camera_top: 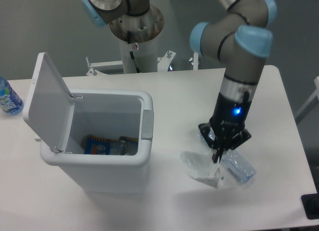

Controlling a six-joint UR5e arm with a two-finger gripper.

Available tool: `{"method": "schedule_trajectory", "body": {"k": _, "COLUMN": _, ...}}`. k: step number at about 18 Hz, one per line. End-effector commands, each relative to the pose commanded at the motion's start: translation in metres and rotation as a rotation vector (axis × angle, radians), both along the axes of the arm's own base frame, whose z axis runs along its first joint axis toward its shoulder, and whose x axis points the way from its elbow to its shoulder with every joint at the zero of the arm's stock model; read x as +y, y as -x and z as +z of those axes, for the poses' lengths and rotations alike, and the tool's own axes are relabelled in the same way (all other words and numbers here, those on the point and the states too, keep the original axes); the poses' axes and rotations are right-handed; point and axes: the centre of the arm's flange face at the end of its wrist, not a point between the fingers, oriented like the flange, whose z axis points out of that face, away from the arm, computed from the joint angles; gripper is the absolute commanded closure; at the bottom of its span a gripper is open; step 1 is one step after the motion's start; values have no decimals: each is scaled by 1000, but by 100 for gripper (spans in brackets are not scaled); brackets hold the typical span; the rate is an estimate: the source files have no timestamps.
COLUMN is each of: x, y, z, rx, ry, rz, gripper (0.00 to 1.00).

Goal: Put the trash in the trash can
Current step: 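Close the gripper on the tissue and lift it, then carry the tissue over the trash can opening and lower it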

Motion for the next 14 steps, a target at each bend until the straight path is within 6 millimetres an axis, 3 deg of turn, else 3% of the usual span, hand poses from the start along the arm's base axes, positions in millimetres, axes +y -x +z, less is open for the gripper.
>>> {"method": "schedule_trajectory", "body": {"k": 2, "x": 0, "y": -3, "z": 8, "rx": -5, "ry": -17, "rz": 4, "gripper": 100}}
{"method": "schedule_trajectory", "body": {"k": 4, "x": -2, "y": -13, "z": 31, "rx": 10, "ry": -39, "rz": 19, "gripper": 100}}
{"method": "schedule_trajectory", "body": {"k": 5, "x": 2, "y": -29, "z": 48, "rx": 4, "ry": -69, "rz": 17, "gripper": 100}}
{"method": "schedule_trajectory", "body": {"k": 8, "x": 5, "y": -54, "z": 72, "rx": 4, "ry": -98, "rz": 11, "gripper": 100}}
{"method": "schedule_trajectory", "body": {"k": 12, "x": 19, "y": -80, "z": 70, "rx": -34, "ry": -112, "rz": -38, "gripper": 100}}
{"method": "schedule_trajectory", "body": {"k": 14, "x": 22, "y": -91, "z": 78, "rx": -37, "ry": -137, "rz": -64, "gripper": 100}}
